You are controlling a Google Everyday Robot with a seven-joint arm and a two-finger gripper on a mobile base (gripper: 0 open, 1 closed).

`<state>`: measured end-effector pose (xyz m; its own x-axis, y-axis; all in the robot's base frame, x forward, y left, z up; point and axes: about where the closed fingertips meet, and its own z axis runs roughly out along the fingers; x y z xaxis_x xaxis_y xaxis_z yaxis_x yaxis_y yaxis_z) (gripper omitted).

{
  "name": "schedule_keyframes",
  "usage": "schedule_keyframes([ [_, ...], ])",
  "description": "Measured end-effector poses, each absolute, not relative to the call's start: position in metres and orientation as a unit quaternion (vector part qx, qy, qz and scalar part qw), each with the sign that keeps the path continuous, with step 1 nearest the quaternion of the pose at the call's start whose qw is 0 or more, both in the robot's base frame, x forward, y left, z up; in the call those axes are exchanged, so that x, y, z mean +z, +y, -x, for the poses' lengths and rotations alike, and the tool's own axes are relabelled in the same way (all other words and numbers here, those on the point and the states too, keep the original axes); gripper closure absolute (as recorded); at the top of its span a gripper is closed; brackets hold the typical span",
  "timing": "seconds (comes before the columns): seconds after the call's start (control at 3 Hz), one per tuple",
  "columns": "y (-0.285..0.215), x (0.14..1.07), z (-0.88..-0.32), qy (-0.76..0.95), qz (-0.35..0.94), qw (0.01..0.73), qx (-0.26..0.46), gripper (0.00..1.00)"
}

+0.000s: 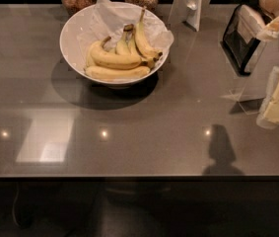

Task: Pick banana from white bowl

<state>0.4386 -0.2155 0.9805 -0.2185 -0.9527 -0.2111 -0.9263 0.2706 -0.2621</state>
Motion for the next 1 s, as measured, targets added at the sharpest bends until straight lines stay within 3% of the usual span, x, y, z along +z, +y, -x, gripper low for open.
schedule_keyframes([
  [0.33,-0.215,0.981,-0.439,0.780,0.603,0.166,-0.040,0.00],
  [1.0,-0.162,0.990,-0.473,0.766,0.603,0.224,-0.011,0.00],
])
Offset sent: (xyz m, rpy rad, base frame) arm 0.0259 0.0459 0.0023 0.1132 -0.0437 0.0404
